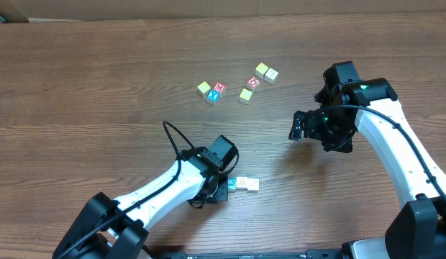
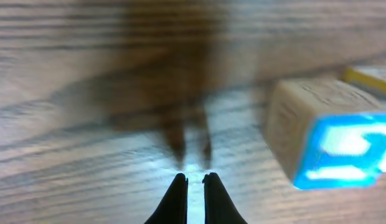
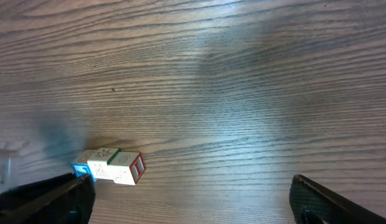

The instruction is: Flip 5 blocks

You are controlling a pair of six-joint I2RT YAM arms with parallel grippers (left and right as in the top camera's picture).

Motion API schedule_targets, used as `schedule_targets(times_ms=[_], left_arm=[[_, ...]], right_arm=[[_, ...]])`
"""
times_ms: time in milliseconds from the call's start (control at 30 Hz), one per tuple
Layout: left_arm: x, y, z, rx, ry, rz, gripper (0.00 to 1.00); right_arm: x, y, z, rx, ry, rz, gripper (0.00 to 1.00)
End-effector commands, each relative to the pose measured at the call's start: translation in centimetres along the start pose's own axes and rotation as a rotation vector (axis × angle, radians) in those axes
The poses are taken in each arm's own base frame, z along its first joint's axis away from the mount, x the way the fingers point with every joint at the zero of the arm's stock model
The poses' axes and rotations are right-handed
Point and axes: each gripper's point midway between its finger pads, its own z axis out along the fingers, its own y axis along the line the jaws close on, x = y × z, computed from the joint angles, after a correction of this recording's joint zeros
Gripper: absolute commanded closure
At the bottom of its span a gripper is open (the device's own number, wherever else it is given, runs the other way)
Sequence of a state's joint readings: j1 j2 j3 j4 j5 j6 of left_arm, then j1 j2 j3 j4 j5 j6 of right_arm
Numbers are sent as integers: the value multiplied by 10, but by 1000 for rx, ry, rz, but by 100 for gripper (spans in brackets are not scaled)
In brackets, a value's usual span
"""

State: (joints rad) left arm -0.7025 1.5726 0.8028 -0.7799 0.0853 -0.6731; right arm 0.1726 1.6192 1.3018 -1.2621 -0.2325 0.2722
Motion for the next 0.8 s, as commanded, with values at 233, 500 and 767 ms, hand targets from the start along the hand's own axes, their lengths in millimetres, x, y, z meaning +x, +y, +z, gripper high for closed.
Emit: schedule_targets(times_ms=[233,500,767], left_arm=[[20,-44,-2,89,-17,59,96],[10,-45,-2,86,-67,49,96],[1,-45,-3,80,-110,48,96]], right_arm=[[-3,4,-5,-17,-20,-19,0],[-2,4,-5,-15,-16,-18,0],[-2,4,-5,-14,-15,-18,0]])
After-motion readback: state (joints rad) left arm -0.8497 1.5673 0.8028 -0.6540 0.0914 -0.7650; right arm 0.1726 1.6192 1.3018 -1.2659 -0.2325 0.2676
